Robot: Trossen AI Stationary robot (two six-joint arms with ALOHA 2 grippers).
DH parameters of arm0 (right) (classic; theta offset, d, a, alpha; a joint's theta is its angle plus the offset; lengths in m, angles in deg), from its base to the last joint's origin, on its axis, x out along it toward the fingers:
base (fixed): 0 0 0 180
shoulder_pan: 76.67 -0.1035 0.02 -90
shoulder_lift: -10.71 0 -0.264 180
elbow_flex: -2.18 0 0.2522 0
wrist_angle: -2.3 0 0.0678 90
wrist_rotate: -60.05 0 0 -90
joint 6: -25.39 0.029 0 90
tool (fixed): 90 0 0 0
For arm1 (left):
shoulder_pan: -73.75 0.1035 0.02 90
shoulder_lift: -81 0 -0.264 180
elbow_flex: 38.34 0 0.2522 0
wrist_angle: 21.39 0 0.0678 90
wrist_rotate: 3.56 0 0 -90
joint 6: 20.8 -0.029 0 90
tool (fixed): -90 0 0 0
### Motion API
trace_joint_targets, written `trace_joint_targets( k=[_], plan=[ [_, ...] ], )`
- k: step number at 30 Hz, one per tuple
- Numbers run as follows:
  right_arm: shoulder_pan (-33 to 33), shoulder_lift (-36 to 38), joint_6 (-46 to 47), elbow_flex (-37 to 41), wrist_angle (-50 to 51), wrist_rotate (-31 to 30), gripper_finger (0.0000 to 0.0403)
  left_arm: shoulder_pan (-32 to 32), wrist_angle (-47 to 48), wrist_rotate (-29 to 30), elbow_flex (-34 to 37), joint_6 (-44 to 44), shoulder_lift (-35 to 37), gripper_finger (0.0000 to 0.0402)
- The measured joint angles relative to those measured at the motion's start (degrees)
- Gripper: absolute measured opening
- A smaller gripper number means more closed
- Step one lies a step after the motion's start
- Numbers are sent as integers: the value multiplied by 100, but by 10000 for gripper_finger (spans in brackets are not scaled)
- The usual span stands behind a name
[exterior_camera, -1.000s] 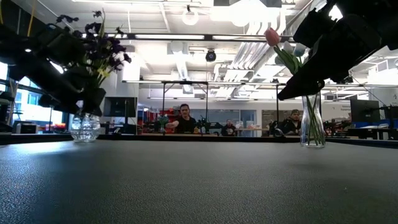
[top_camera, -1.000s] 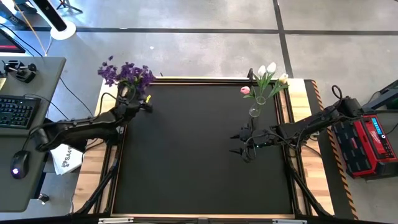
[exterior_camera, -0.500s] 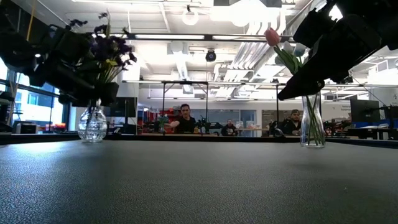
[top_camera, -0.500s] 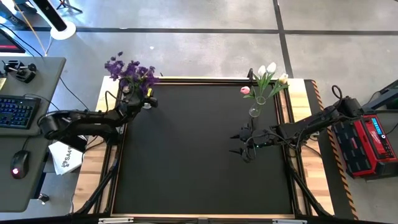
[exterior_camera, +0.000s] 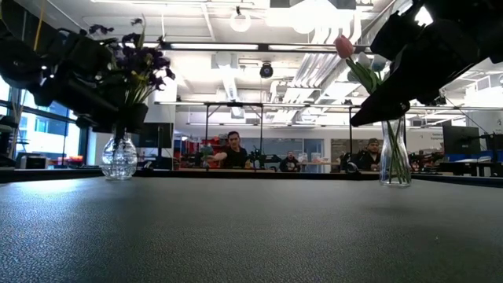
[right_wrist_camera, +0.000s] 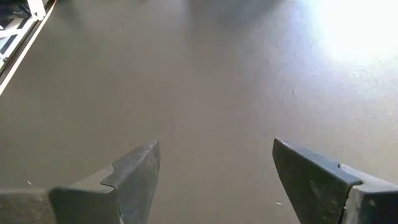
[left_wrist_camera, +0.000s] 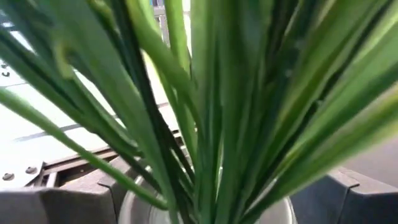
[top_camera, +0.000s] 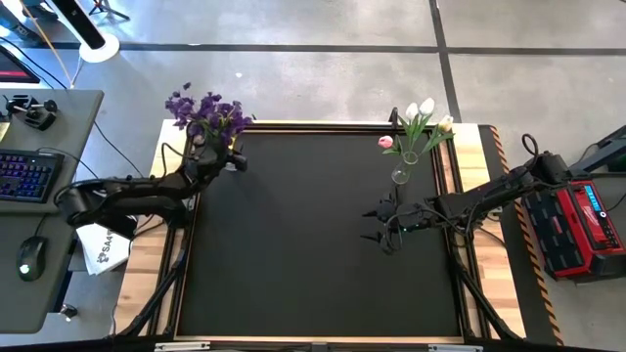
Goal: Sort flowers into vase by color
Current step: Adjust the left transparent flower vase
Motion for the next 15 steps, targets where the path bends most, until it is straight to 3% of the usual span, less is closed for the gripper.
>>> trace_joint_targets(
  k=[15],
  plan=[
    [125,17,-105,-2,-13,41,293,-446,1881,29,-160,-242,1532,288]
  ],
)
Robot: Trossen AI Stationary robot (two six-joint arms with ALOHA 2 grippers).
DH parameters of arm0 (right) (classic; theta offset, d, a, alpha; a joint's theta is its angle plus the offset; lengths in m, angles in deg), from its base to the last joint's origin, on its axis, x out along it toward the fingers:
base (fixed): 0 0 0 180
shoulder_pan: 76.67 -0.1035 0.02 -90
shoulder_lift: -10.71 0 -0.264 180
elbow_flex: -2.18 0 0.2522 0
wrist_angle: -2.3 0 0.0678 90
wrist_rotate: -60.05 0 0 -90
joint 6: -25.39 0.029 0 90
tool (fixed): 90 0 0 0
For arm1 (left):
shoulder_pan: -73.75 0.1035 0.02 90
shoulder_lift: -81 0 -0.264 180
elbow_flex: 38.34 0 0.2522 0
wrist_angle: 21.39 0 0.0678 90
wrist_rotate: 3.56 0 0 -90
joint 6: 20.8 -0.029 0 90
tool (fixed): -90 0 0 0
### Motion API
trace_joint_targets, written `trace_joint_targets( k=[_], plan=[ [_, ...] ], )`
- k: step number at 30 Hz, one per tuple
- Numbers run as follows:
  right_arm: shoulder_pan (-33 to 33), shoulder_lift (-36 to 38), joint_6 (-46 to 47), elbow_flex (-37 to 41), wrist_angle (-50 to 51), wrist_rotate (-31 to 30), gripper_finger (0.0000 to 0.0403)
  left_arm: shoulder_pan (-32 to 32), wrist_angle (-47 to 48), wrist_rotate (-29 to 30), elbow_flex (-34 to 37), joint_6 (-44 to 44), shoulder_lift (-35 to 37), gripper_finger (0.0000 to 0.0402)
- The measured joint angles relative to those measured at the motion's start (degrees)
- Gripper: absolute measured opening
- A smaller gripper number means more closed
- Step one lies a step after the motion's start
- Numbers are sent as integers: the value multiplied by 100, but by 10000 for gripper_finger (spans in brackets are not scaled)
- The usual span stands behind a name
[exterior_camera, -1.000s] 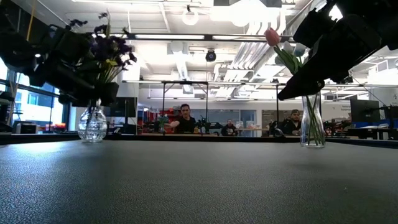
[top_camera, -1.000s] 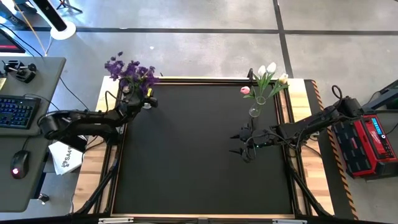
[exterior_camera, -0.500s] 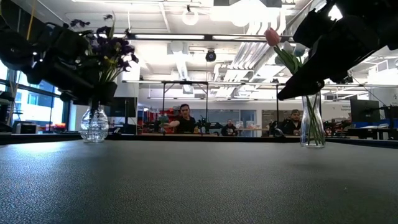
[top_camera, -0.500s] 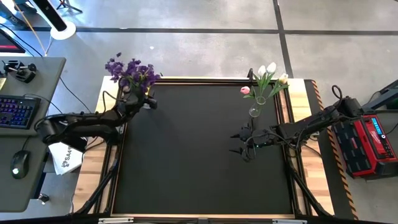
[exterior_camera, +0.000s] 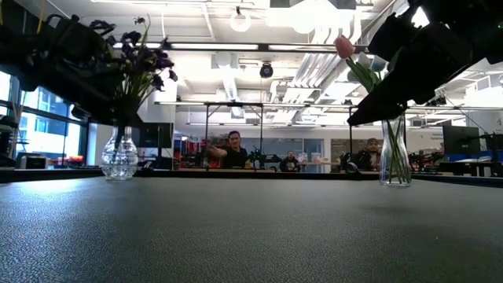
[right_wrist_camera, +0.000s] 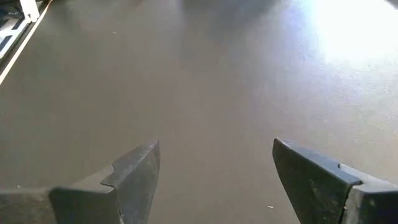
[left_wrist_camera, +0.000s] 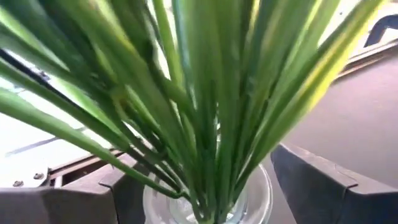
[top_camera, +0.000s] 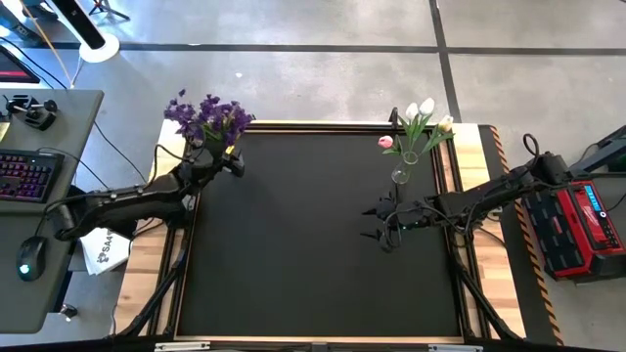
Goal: Sort flowers into vase by color
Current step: Adjust the left transparent flower vase
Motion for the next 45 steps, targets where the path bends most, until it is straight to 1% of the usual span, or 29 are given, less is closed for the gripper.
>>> trace_joint_targets(
  k=[6,10,13,18,23,25,29,32,34,38,42,45],
  plan=[
    [-3,0,0,0,-17,3,293,-172,1542,66,-542,170,145,255],
    [-19,0,0,0,-20,4,293,-177,2022,121,-702,551,147,226],
    [-3,0,-73,0,-20,3,293,-177,2464,120,-838,616,151,217],
    [-4,0,-151,0,-20,2,293,-177,3341,142,-1087,903,158,219],
    [31,0,-140,0,-31,2,293,-174,3900,61,-1427,866,137,238],
    [31,0,-41,-2,-33,0,293,-174,4097,-105,-1610,982,133,247],
    [33,0,-48,-2,-35,2,293,-174,4335,-382,-1804,1052,141,256],
    [83,2,-147,-2,-76,6,293,-174,4460,-406,-1821,1023,140,256],
    [86,2,-160,-2,-70,4,293,-174,4596,-409,-1822,1161,140,257],
    [84,2,-184,-2,-73,8,293,-174,4526,-449,-1812,1470,138,254],
    [84,2,-184,-2,-77,8,293,-174,4033,-448,-1484,1552,99,232],
    [84,2,-218,-2,-79,10,293,-174,3296,-411,-1067,1513,38,205]
  ],
)
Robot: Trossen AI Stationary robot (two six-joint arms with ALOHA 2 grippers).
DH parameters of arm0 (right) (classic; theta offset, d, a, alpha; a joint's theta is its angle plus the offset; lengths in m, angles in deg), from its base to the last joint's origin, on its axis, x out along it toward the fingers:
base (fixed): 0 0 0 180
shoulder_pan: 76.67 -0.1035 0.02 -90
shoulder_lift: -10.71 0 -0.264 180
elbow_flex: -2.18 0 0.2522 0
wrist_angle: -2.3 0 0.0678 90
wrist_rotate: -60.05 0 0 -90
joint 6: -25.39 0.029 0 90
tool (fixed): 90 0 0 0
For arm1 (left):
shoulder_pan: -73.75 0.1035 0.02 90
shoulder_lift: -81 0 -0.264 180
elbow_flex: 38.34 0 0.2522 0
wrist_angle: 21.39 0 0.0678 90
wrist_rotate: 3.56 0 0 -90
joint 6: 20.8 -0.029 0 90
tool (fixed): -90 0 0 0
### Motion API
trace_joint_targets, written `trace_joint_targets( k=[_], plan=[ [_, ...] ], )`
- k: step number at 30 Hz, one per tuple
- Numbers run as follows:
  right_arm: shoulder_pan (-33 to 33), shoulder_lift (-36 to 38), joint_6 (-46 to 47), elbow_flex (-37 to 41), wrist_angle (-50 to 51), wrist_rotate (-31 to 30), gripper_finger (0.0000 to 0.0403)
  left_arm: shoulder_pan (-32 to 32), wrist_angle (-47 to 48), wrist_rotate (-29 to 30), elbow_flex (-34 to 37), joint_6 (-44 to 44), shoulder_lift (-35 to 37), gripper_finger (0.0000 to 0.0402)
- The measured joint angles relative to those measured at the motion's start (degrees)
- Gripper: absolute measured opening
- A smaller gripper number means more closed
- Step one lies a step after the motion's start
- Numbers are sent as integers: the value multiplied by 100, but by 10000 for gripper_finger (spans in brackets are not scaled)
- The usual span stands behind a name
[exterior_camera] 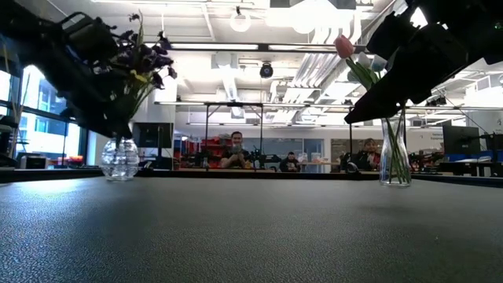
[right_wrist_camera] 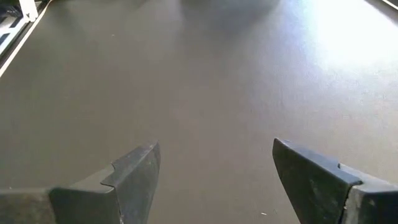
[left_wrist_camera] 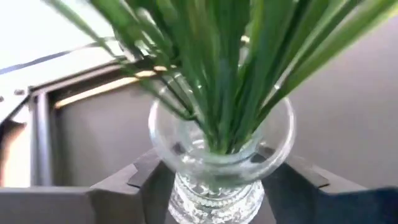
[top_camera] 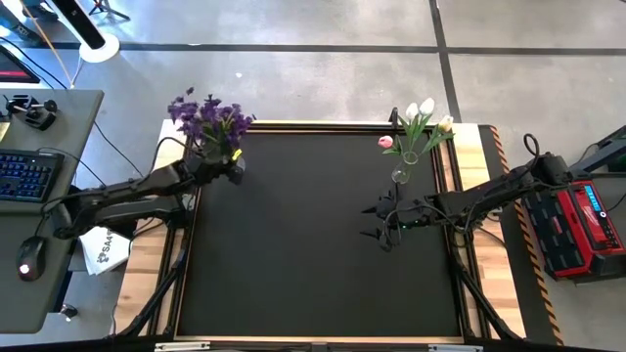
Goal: Sort flowers into vase by color
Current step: Adjust the left transparent flower vase
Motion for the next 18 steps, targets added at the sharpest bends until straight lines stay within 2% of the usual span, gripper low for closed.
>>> trace_joint_targets(
  k=[4,11,18],
  plan=[
    [0,0,-37,0,-1,6,293,2,-1026,-24,425,-20,-61,167],
    [0,0,-39,0,0,7,293,0,-1533,-27,542,-297,-79,126],
    [0,0,-24,0,-2,9,293,188,-1952,1102,547,-834,-206,123]
  ],
)
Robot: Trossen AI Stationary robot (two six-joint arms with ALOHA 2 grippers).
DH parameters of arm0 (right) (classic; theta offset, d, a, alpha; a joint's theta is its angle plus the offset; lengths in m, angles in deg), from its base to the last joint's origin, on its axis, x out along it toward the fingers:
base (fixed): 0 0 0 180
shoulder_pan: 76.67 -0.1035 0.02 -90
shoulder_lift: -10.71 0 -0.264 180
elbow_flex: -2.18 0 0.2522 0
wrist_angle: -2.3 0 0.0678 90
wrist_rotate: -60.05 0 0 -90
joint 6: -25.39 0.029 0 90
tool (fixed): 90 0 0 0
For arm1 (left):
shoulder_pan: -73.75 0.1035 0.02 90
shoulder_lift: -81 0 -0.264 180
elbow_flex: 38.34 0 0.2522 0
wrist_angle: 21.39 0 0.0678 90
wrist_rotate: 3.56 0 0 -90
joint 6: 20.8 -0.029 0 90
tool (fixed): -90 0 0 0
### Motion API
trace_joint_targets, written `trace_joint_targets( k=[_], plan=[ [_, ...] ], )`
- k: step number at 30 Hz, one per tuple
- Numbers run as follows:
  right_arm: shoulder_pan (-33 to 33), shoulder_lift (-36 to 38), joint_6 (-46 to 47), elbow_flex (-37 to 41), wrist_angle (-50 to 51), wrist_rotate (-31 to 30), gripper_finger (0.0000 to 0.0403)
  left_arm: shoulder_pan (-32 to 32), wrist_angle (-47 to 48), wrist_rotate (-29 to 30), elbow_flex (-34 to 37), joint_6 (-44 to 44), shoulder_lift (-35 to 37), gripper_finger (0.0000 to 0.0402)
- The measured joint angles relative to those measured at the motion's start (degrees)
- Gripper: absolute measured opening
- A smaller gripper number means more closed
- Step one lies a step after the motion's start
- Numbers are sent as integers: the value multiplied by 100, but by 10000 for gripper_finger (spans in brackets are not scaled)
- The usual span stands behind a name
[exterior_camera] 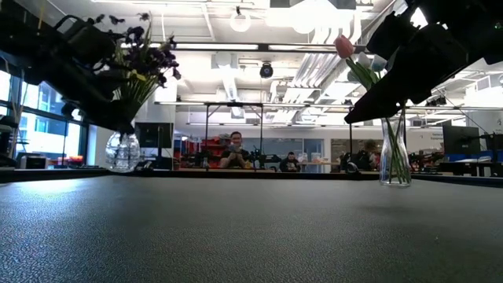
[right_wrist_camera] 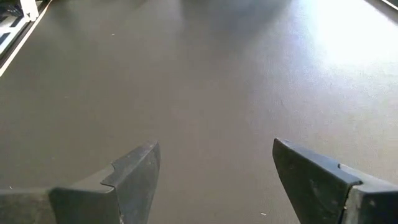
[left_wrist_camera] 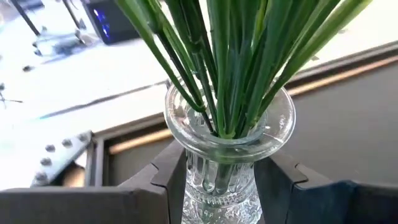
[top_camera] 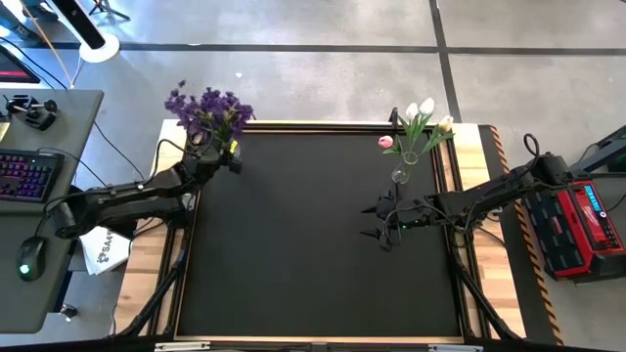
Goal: Sort flowers into vase by color
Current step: Adjust the left transparent flower vase, then return to Home Position
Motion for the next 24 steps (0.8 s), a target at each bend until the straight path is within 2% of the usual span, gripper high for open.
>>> trace_joint_targets(
  k=[4,7,14,18,24],
  plan=[
    [0,0,-2,0,2,2,293,248,-595,-118,-2,-96,-369,124],
    [0,0,-2,0,2,2,293,410,-705,-129,-2,61,-736,133],
    [0,0,-15,0,2,2,293,553,-829,-286,-34,77,-1157,186],
    [0,0,-7,0,3,2,293,546,-285,-490,-185,75,-1014,227],
    [-7,0,2,0,4,2,293,546,1503,-580,-817,287,-717,266]
  ],
)
